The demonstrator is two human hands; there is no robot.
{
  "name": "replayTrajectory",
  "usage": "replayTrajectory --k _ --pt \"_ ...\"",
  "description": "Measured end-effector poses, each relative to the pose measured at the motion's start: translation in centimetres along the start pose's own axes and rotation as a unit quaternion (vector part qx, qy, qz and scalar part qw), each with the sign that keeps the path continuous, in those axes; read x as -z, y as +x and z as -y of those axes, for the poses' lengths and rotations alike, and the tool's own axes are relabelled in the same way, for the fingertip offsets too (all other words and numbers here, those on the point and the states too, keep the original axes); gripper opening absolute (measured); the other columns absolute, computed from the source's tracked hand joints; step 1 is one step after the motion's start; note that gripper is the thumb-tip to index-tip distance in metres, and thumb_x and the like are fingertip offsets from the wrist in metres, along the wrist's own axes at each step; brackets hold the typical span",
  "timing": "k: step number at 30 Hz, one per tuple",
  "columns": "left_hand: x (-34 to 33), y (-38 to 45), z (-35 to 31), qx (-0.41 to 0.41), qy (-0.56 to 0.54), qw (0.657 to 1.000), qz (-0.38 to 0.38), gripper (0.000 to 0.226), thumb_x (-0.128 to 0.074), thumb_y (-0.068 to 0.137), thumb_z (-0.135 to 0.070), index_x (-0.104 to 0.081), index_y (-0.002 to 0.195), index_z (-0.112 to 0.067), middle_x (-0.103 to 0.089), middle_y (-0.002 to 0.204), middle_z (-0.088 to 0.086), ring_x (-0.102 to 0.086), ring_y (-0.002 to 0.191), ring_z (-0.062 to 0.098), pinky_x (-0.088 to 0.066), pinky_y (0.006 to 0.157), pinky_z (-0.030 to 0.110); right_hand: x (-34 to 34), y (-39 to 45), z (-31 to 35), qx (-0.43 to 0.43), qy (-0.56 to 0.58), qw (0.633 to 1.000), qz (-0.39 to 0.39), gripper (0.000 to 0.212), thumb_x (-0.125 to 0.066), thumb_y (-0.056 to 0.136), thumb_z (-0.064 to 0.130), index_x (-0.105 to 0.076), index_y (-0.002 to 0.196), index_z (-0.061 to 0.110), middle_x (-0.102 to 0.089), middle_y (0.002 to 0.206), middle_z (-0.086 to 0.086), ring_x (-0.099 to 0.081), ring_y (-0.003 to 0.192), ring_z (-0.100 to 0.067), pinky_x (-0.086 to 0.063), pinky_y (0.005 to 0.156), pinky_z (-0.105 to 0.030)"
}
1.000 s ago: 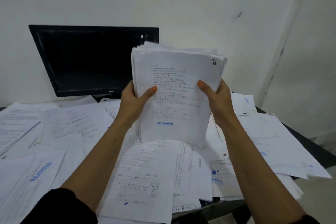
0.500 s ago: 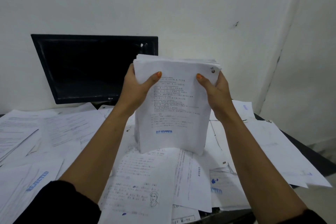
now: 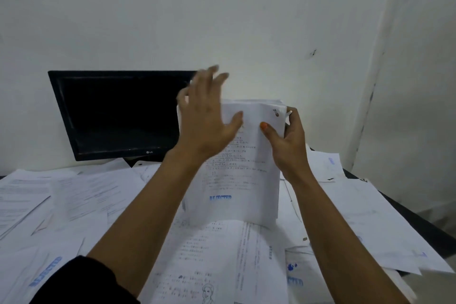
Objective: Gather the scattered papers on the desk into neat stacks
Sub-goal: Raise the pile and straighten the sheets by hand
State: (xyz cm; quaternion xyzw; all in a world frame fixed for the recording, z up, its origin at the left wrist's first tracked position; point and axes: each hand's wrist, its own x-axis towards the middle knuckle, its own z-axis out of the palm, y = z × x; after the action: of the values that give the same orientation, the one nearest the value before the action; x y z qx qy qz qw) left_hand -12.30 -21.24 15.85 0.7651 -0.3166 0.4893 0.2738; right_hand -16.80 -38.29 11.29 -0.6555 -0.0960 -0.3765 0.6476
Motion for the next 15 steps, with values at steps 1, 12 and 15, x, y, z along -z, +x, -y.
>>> replayTrajectory --k 1,12,15 --pt "-0.3 0.5 -1.2 -0.030 0.003 0.999 0.035 0.079 -0.057 0.081 -0.049 -0.035 0.147 -0.011 -0.030 0.155 0.007 -0.023 0.145 0.027 -0.021 0.113 0.049 -0.1 0.1 0.0 0.004 0.004 1.000 0.005 0.027 -0.066 0.091 0.017 -0.049 0.110 0.024 -0.068 0.102 -0.005 -0.070 0.088 -0.018 -0.059 0.070 -0.032" --pt "-2.7 1.6 -5.2 -0.107 -0.031 0.954 0.277 0.077 -0.043 0.086 -0.069 -0.032 0.149 -0.027 -0.038 0.153 -0.006 -0.030 0.142 0.016 -0.012 0.119 0.051 -0.5 0.9 0.1 0.001 0.019 1.000 0.025 0.015 -0.055 0.096 0.002 -0.052 0.093 0.017 -0.058 0.084 0.000 -0.062 0.073 0.002 -0.051 0.067 -0.016" --pt "-2.3 1.8 -4.9 -0.089 -0.078 0.951 0.286 0.086 -0.049 0.084 -0.070 -0.022 0.153 -0.027 -0.035 0.155 -0.006 -0.032 0.142 0.015 -0.012 0.120 0.048 -0.6 1.0 -0.1 0.006 0.015 1.000 0.017 0.013 -0.057 0.096 0.006 -0.053 0.092 0.018 -0.059 0.086 0.000 -0.062 0.077 -0.003 -0.051 0.070 -0.019"
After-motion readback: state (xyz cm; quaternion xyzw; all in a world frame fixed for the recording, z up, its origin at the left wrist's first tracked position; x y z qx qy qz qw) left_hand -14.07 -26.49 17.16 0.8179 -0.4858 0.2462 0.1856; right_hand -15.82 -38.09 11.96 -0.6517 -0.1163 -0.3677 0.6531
